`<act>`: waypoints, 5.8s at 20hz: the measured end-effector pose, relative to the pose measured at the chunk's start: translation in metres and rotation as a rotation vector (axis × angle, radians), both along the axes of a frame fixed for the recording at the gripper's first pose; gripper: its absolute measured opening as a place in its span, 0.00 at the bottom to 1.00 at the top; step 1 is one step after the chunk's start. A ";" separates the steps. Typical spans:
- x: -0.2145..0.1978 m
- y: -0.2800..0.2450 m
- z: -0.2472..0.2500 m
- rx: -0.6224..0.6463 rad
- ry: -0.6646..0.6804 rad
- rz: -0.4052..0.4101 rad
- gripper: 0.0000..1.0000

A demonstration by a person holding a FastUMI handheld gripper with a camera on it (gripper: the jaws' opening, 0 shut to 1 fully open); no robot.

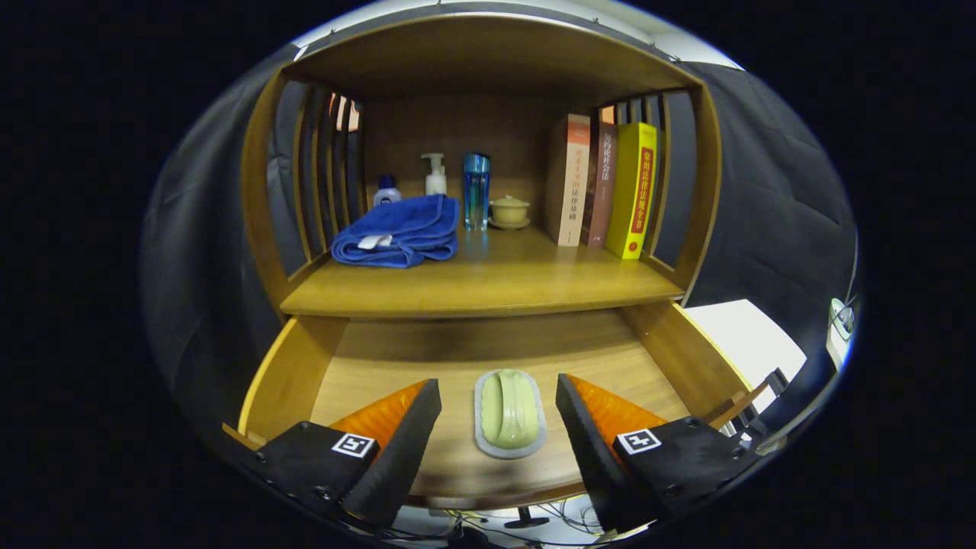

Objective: Pull open the drawer, take out the items inside it, and place them on the countertop above the cabinet.

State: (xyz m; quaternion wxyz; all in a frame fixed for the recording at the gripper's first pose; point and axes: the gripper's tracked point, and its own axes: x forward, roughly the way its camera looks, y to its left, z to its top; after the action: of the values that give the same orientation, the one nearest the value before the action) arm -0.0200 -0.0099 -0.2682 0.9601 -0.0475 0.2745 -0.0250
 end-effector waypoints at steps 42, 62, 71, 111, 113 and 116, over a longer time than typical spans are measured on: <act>0.003 0.000 0.040 0.056 0.159 0.065 0.26; 0.140 -0.010 0.059 0.005 0.147 0.042 0.26; 0.203 -0.021 0.025 -0.028 0.160 0.009 0.26; -0.043 0.016 0.089 0.041 -0.285 0.119 0.99; -0.060 0.017 0.079 0.040 -0.295 0.127 0.99; -0.083 0.017 0.065 0.042 -0.308 0.119 0.99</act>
State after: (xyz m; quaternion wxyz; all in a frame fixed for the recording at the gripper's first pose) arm -0.1034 0.0068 -0.2032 0.9914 -0.0389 0.1215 0.0306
